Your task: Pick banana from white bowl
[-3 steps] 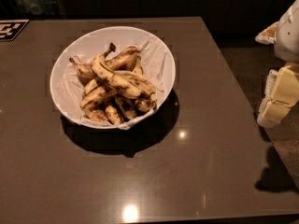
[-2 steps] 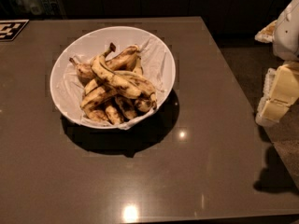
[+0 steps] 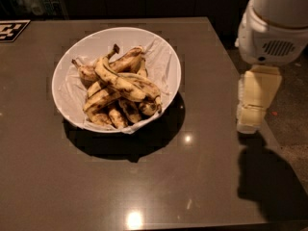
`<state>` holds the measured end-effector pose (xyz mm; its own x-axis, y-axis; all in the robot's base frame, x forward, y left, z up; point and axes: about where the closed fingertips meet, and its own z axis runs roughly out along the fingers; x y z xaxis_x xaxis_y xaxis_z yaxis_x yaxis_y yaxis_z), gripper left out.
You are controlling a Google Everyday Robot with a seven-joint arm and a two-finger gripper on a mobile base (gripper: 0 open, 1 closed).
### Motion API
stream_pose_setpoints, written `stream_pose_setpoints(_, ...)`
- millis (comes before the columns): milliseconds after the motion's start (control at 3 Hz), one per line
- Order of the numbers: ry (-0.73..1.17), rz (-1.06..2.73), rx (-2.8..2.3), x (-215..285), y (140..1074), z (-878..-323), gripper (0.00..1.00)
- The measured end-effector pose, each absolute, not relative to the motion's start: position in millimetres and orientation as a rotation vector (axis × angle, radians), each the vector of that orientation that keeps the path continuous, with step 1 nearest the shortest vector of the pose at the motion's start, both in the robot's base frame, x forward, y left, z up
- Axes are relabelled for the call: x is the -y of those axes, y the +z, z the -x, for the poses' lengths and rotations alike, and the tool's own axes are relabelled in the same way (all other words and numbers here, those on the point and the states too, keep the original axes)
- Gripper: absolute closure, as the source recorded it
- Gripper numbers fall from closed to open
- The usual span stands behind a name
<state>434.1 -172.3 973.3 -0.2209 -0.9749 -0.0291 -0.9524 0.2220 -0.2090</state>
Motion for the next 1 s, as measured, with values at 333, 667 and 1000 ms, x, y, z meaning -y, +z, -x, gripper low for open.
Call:
stream_pose_setpoints(333,-0.241,1.975,-2.270,151.6,970.4,-435.8,0.00)
stream_pose_setpoints(667,-0.253,1.962,-2.237,146.5,972.7,-442.6,0.00)
stream_pose_setpoints(1000,-0.244,1.944,-2.243,110.9,970.0,-452.1,0.00)
